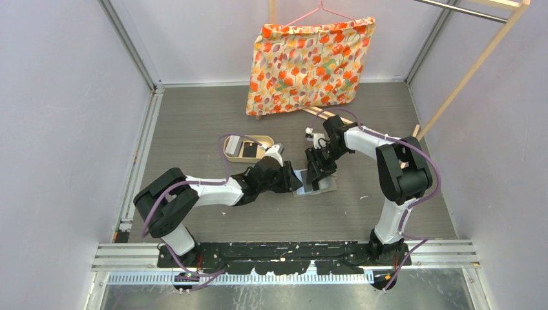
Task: Put the credit cards into the card holder
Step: Insert the credit card into the card holder.
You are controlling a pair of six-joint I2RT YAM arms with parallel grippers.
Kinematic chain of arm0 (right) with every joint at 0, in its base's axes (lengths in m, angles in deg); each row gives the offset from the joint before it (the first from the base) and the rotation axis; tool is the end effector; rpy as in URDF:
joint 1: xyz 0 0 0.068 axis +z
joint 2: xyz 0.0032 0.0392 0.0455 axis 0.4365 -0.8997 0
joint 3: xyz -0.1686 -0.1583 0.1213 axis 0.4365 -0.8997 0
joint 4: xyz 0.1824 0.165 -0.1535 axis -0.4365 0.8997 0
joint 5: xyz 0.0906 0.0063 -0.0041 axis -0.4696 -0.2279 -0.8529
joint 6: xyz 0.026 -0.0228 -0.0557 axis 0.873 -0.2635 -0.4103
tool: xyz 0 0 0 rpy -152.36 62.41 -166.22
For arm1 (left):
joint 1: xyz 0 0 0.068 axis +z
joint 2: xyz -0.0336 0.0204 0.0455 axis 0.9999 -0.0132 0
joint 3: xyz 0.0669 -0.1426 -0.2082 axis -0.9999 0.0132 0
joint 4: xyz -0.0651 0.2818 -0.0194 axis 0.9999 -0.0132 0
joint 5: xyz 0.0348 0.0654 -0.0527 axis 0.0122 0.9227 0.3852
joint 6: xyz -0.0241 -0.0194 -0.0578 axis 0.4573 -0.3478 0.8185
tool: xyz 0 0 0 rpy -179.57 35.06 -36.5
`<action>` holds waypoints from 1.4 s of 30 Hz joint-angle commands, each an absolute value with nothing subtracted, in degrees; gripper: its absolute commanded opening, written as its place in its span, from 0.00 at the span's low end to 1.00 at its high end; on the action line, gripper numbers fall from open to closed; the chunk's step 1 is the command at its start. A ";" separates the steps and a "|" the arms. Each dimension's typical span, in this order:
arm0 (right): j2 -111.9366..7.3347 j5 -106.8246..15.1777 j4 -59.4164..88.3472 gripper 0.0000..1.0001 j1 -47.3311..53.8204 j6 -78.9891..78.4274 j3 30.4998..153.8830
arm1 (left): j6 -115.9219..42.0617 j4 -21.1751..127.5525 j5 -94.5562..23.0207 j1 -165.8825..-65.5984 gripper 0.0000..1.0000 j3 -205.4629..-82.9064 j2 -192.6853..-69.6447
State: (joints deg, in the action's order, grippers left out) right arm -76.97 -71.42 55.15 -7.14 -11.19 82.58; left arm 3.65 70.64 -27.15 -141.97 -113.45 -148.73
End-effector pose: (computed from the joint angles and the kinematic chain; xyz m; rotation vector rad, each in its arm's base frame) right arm 0.3287 0.1414 0.1106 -0.6475 2.8587 0.8968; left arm 0.2168 -0.2844 0.1204 0.0076 2.3241 -1.0172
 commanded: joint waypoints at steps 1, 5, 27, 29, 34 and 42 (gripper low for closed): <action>-74.22 -70.97 56.40 0.52 -6.18 -12.96 84.41 | 5.00 76.87 -27.24 -141.54 0.43 -112.99 -148.54; -74.40 -71.16 57.14 0.52 -5.48 -13.86 84.67 | 6.08 78.62 -27.24 -141.54 0.41 -112.36 -149.61; -75.12 -73.33 62.98 0.57 -5.20 -21.57 87.47 | 4.89 83.99 -25.15 -140.70 0.39 -107.83 -149.39; -75.51 -73.20 63.45 0.58 -5.21 -22.00 87.52 | 4.84 84.24 -25.24 -140.74 0.39 -108.06 -149.57; -76.97 -71.66 64.67 0.60 -4.58 -22.80 88.13 | 5.33 85.62 -26.27 -140.70 0.39 -108.84 -151.23; -75.28 -70.46 63.67 0.57 -4.31 -22.87 87.49 | 4.84 85.40 -26.30 -140.68 0.39 -108.66 -150.86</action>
State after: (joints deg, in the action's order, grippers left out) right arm -77.00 -70.61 63.43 -4.60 -22.08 86.20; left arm 6.27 82.55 -26.14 -140.86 -108.20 -151.37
